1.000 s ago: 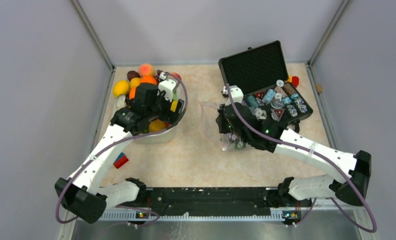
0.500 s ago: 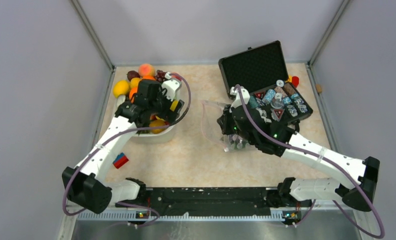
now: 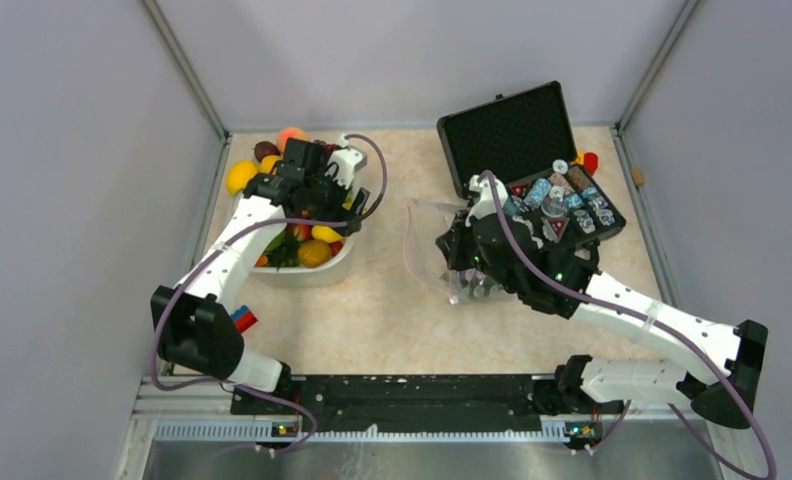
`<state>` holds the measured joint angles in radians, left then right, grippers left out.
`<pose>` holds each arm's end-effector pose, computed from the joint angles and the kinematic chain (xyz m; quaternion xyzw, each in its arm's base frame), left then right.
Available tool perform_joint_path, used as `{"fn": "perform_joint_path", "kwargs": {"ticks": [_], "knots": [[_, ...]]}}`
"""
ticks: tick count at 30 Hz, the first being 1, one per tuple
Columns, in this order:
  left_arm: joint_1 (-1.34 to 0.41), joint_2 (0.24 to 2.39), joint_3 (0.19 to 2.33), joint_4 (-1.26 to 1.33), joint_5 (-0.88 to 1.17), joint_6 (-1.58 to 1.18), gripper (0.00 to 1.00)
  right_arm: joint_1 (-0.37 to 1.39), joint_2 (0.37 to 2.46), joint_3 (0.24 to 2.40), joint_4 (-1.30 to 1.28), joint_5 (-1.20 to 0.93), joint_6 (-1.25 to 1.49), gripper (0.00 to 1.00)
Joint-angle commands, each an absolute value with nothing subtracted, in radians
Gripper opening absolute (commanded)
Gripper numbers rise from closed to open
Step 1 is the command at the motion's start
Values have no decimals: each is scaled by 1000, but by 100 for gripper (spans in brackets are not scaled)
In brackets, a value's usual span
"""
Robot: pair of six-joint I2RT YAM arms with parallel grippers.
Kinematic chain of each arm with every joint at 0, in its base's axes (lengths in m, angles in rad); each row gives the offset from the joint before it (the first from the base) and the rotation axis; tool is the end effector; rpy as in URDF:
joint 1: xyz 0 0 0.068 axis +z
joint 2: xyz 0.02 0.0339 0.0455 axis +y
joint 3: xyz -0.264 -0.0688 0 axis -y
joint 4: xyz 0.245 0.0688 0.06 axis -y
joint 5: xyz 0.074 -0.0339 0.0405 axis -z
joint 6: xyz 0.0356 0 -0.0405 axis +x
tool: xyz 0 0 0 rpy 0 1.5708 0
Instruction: Place the food in the zip-top bag and seal the zipper
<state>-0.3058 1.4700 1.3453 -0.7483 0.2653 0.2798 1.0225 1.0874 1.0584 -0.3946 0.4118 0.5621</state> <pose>0.2963 -0.1033 0.3222 0.3122 0.8788 -0.1287 0.3372 0.1378 0.1984 0.3563 -0.0796 0.8258 0.2576 0.4953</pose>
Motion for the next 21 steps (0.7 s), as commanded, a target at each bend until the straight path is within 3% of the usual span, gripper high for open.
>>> {"fn": "perform_joint_path", "kwargs": {"ticks": [1,4,10,21], "knots": [[-295,1465,1382,-795,317,284,89,1015,1058,1055,-357,413,578,0],[-295,1468,1392,-806,327,290,73,1015,1058,1056,-355,410,579,0],[-295,1402,1385,-819,363,311,54,1015,1058,1056,-357,418,583,0],[-294,1107,1171,-485,282,226,50,1015,1064,1029,-321,423,613,0]]}}
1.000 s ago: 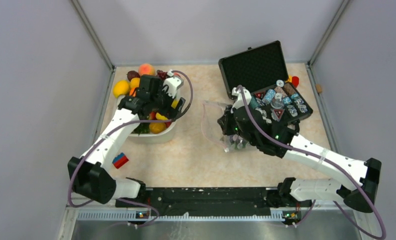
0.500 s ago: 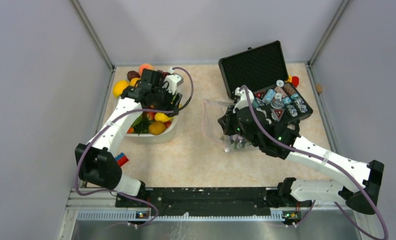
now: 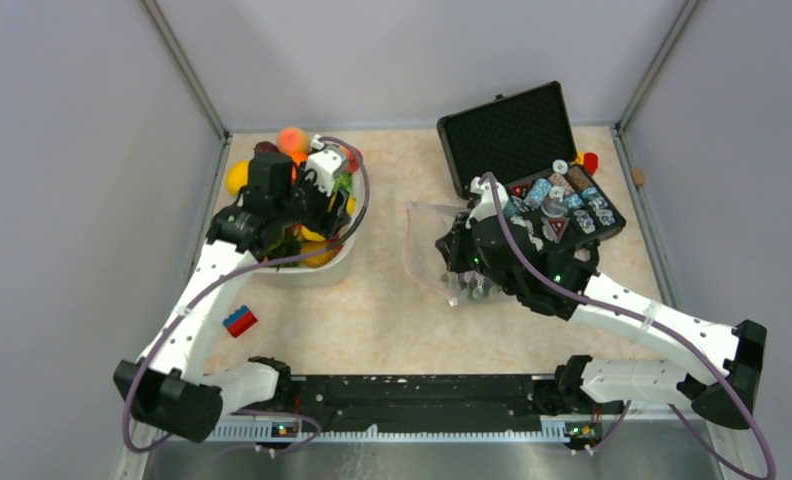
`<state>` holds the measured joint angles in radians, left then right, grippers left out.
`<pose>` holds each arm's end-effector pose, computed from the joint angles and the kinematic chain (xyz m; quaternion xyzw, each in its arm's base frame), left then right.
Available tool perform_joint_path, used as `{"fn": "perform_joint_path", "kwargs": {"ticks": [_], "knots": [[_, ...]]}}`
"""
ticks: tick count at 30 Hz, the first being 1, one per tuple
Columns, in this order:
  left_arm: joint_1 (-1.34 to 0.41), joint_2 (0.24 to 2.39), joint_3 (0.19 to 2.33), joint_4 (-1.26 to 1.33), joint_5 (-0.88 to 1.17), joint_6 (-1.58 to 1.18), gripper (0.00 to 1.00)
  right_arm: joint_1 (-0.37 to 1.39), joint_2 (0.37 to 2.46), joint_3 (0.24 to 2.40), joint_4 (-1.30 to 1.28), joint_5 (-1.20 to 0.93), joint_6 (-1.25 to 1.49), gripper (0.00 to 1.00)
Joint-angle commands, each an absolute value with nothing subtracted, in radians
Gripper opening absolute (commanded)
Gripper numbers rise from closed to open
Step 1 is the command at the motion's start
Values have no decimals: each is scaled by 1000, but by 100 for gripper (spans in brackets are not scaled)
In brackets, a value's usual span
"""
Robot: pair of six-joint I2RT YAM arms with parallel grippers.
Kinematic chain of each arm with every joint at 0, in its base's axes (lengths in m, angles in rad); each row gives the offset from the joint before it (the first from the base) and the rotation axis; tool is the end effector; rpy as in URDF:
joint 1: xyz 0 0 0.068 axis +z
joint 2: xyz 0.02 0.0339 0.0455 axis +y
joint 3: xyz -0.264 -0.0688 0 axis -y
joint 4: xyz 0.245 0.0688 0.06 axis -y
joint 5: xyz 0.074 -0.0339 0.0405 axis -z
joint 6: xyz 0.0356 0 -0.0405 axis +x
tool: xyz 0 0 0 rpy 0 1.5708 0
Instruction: Place the food in the zip-top bag and seal the zipper
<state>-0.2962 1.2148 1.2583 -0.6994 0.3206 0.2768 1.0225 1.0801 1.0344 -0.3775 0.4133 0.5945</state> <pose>0.2412 -0.0853 0.3658 0.3179 0.8297 -0.1474 0.4346 0.1374 0.1976 0.3513 -0.0657 0.8269 0.2652 0.4915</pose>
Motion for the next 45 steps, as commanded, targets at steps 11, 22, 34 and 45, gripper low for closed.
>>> {"fn": "perform_joint_path", "kwargs": {"ticks": [11,22,34,45], "knots": [[-297,850,969,-123,713,-155,49,1015,1068,983,-236,451,693,0],[-344,781,656,626,764,-816,48,1016,1099,959,-160,467,748,0],[-600,920,612,771,516,-734,53,1016,1049,922,-124,461,782,0],[-685,1059,550,891,340,-644,54,1015,1001,922,-99,430,793,0]]}}
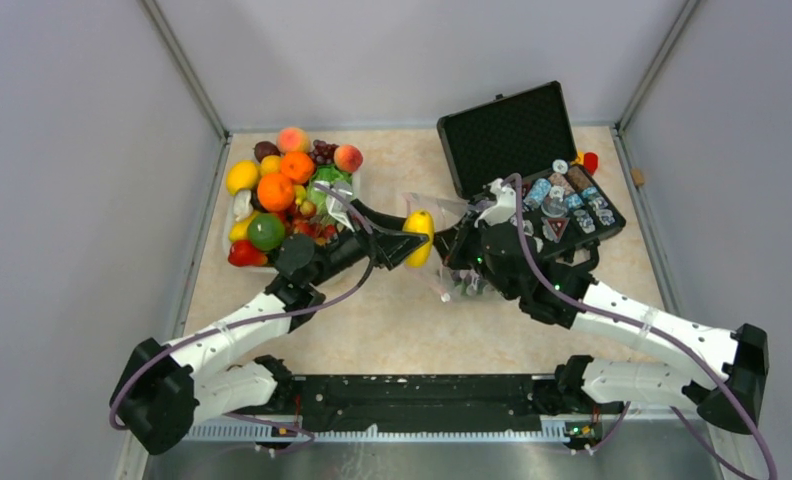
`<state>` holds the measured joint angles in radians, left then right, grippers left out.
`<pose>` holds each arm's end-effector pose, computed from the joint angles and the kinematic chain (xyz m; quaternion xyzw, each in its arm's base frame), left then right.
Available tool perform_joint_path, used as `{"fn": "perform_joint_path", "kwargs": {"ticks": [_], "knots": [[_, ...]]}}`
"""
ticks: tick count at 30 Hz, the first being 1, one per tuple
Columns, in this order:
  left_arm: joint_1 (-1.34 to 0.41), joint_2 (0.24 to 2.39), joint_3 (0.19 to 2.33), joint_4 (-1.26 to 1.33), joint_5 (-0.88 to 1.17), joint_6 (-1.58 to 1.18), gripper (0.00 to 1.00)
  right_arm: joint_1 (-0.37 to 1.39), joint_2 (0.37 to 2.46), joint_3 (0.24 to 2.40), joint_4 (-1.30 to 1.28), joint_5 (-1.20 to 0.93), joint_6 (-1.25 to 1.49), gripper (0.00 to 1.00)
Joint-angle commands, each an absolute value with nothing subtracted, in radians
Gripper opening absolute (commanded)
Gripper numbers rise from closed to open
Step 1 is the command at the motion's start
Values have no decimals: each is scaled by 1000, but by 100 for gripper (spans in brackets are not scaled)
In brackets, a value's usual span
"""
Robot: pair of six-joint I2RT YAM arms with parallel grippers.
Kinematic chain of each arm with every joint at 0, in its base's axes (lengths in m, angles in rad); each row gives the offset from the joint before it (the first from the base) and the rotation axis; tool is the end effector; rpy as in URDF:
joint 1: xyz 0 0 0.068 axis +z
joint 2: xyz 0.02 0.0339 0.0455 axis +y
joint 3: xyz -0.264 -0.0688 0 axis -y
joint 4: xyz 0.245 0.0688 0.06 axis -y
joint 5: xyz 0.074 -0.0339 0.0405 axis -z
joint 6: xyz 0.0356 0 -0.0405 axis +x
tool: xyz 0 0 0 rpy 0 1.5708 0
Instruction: Place the food in the zip-top bag and seal the zipper
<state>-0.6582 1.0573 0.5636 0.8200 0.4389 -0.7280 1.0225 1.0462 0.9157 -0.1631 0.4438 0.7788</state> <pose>0.1767 -0.1558 0.3142 0.1569 0.5747 -0.6043 0.5290 0.1382 0.1969 0.3389 0.0350 0.7934 0.3459 0.4996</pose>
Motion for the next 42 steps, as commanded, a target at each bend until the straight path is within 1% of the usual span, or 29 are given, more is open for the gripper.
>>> {"fn": "perform_joint_path", "kwargs": {"ticks": [1,5,8,11,14,16,19,22,24,32,35,37,42], "knots": [[-692,1051,552,860,306,-607,54,1015,997,924,-99,426,794,0],[-711,1027,558,816,217,-495,57,1015,976,926,-93,384,811,0],[-719,1051,599,786,217,-455,61,1015,970,938,-87,339,817,0],[-738,1087,670,680,235,-427,64,1016,964,951,-91,317,817,0],[-770,1097,685,627,190,-392,65,1016,952,946,-87,322,817,0],[-773,1090,678,624,174,-393,70,1016,942,939,-85,333,820,0],[-774,1079,684,581,175,-372,74,1016,926,925,-80,350,832,0],[-775,1072,693,553,196,-346,83,1016,914,921,-63,361,836,0],[-775,1068,703,531,216,-327,87,1016,916,929,-73,366,835,0],[-775,984,777,361,215,-239,92,1014,914,917,-106,417,830,0],[-773,926,807,239,158,-188,96,1014,909,901,-121,441,828,0],[-773,892,832,138,78,-171,99,1016,908,894,-125,447,821,0],[-764,857,908,-145,-133,-111,99,1014,919,894,-144,449,806,0]]}}
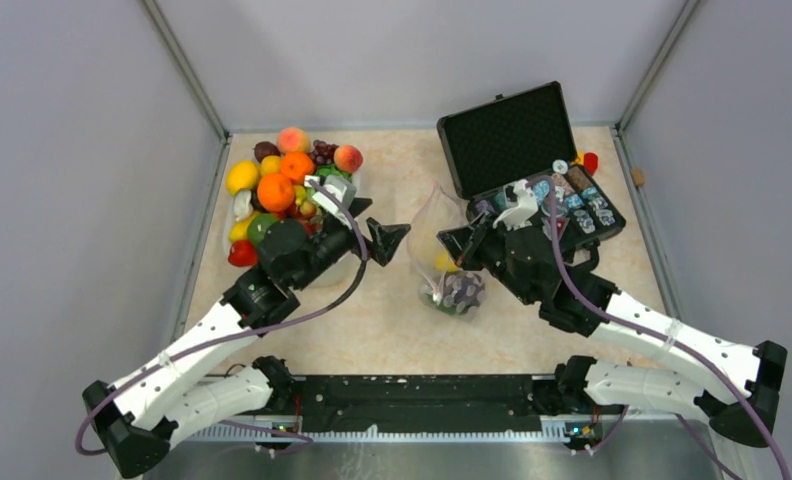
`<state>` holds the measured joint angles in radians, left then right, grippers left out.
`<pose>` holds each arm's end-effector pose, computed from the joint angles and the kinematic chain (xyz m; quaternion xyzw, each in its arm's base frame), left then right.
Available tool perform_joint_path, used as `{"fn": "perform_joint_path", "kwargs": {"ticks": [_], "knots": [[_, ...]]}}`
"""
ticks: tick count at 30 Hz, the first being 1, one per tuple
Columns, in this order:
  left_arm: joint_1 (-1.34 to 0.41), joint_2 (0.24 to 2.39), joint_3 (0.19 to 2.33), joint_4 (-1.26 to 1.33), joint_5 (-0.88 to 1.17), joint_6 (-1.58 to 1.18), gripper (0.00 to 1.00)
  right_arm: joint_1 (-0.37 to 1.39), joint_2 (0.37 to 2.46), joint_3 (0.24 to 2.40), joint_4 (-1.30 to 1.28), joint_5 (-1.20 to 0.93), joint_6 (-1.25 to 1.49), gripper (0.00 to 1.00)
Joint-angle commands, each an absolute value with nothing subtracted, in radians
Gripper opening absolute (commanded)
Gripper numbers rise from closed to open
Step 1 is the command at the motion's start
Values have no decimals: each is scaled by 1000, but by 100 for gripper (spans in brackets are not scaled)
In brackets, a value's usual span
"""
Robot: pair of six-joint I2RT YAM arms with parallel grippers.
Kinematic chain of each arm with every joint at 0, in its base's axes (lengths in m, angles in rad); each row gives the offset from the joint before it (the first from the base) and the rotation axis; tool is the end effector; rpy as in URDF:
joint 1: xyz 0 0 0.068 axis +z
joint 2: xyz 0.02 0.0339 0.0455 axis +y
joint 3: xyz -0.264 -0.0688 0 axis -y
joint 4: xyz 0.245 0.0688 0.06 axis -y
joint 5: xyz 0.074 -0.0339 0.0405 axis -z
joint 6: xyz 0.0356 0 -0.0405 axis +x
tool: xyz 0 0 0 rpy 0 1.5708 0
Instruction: Place the food in the zip-top bag and seal the zipper
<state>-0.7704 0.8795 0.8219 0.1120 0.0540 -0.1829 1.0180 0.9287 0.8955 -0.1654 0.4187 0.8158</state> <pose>0.1487 -0.1470 0.3686 0.2178 0.6522 -0.3495 0.6364 0.1243 0.1738 0.3557 0.0546 0.7663 0.3940 0.5046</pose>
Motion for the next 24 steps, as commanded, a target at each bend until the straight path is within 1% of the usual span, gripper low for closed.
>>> {"fn": "perform_joint_path", "kwargs": {"ticks": [1,7,14,19,24], "knots": [[-761,863,929,-230,-167,-110,99,1015,922,895,-147,448,802,0],[-727,897,1011,-498,-331,-188,99,1015,937,902,-151,440,793,0],[-623,929,1053,-727,-290,-222,99,1015,946,908,-152,429,788,0],[-556,931,1051,-774,-319,-210,99,1015,945,918,-160,427,780,0],[-515,954,1035,-767,-284,-191,99,1015,947,919,-156,427,778,0]]}}
